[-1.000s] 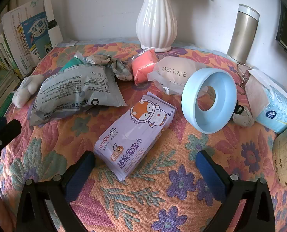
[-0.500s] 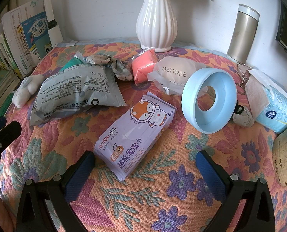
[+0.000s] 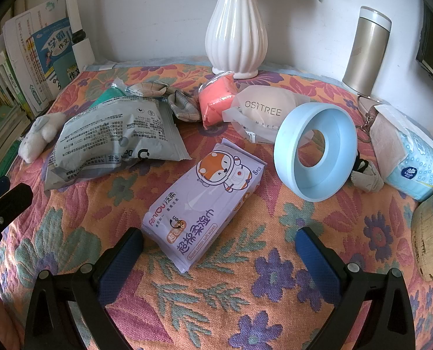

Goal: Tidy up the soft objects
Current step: 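Return both grippers to the bed above the remaining items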

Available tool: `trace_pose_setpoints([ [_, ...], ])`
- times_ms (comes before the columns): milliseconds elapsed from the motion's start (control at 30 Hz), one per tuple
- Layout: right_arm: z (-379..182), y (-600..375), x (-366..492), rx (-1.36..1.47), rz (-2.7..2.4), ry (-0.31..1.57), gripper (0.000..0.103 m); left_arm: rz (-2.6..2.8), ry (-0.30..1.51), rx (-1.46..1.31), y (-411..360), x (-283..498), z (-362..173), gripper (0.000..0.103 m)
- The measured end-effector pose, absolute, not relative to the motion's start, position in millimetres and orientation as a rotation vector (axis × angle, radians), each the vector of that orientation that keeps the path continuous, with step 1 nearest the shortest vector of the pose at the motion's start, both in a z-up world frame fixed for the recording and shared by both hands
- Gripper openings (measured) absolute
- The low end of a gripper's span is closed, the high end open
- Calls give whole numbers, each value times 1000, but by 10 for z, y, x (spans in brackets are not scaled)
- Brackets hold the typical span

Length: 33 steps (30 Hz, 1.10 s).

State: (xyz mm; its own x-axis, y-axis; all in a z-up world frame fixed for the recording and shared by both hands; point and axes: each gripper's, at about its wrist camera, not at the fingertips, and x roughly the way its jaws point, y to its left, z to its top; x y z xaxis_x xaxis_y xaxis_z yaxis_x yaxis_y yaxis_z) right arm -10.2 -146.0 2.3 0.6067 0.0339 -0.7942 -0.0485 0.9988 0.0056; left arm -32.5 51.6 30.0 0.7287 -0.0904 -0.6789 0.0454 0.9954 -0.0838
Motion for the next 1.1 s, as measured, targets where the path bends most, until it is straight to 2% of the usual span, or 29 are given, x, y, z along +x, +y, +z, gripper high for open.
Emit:
trace_pose_setpoints([
  [867, 23, -1449, -100, -18, 49, 917, 103, -95, 752, -113, 586, -323, 300, 86],
  [1100, 20, -1461, -104, -17, 49, 917, 103, -64, 819, -245, 908, -321, 315, 86],
])
